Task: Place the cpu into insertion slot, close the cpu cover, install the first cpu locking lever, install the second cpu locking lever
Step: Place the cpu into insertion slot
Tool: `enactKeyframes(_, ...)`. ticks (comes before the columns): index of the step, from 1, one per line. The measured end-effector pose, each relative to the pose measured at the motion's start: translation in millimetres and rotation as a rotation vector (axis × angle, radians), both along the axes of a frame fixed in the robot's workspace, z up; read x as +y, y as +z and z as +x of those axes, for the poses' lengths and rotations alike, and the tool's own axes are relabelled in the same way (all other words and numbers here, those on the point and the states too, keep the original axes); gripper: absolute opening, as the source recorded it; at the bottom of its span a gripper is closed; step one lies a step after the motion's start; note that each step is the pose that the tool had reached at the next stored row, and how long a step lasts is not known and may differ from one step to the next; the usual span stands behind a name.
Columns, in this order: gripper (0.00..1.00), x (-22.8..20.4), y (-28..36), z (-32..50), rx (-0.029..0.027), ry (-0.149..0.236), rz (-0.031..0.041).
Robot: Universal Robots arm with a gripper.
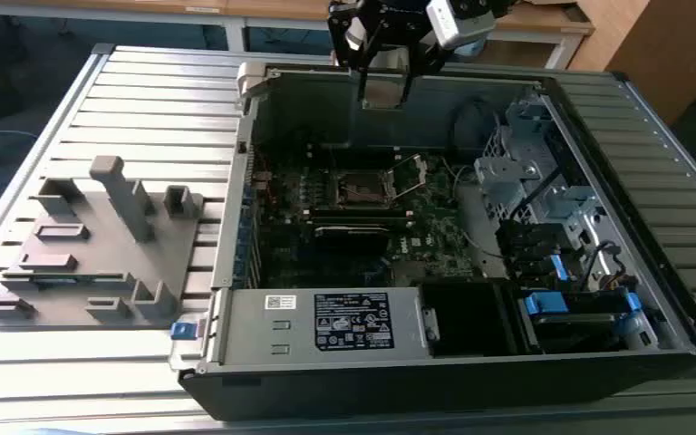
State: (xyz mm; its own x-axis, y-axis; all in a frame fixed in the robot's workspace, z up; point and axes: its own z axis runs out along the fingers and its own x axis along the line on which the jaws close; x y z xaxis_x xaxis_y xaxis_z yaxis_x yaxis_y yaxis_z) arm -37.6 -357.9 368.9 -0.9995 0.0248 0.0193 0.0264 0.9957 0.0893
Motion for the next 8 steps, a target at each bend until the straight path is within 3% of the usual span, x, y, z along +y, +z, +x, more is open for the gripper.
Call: enactKeyframes(8,0.54,0.0,-1.4,0.0,0.0,0.0,0.0)
